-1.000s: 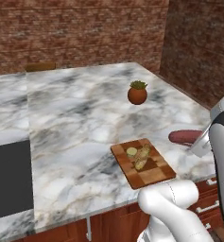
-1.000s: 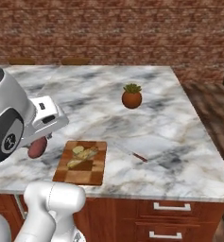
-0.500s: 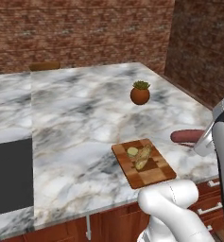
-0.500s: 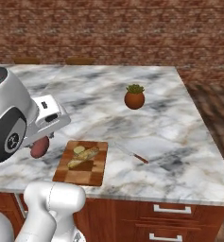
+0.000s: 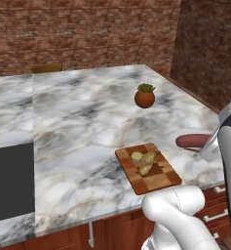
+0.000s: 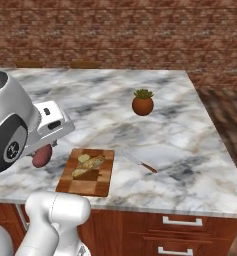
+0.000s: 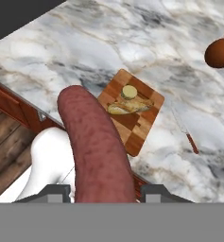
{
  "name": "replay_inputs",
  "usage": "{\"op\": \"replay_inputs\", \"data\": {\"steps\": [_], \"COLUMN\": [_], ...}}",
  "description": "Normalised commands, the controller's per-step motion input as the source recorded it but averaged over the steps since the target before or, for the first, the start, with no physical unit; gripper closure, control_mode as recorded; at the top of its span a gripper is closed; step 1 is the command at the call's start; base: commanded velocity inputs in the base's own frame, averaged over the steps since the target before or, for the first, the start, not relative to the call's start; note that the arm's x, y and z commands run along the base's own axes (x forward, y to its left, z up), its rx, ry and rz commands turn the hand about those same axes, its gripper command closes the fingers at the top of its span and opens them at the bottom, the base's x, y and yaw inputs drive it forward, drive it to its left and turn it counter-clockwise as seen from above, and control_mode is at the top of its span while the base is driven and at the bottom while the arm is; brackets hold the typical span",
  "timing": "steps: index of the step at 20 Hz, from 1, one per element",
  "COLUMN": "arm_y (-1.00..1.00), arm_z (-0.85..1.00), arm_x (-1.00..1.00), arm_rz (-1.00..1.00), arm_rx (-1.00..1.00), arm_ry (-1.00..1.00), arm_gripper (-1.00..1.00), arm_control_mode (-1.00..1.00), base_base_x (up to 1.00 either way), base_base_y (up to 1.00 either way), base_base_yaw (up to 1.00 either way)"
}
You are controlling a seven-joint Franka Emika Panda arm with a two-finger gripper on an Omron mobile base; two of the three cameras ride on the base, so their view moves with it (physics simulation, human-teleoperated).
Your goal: Retrieve the sausage and cheese from the fridge and place them on the cutting board on the counter.
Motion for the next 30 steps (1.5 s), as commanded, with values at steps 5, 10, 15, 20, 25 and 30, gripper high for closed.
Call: {"op": "replay_inputs", "data": {"steps": [5, 10, 15, 20, 25, 30], "arm_y": [0.0, 0.0, -0.05, -0.21, -0.26, -0.05], "arm_z": [-0.25, -0.54, -0.58, -0.54, -0.58, -0.69], "arm_x": [0.44, 0.68, 0.85, 0.93, 0.59, 0.35], "arm_rz": [-0.06, 0.07, 0.22, 0.4, 0.32, 0.24], "arm_rx": [-0.01, -0.01, 0.0, 0.01, 0.01, 0.07], "arm_ry": [0.23, 0.28, 0.23, 0.13, 0.01, -0.14], "arm_gripper": [1.0, 1.0, 1.0, 1.0, 1.0, 1.0], "arm_control_mode": [-1.0, -1.0, -1.0, -1.0, -1.0, -1.0], "base_base_x": [0.0, 0.0, 0.0, 0.0, 0.0, 0.0], "base_base_y": [0.0, 0.0, 0.0, 0.0, 0.0, 0.0], "base_base_yaw": [0.0, 0.0, 0.0, 0.0, 0.0, 0.0]}}
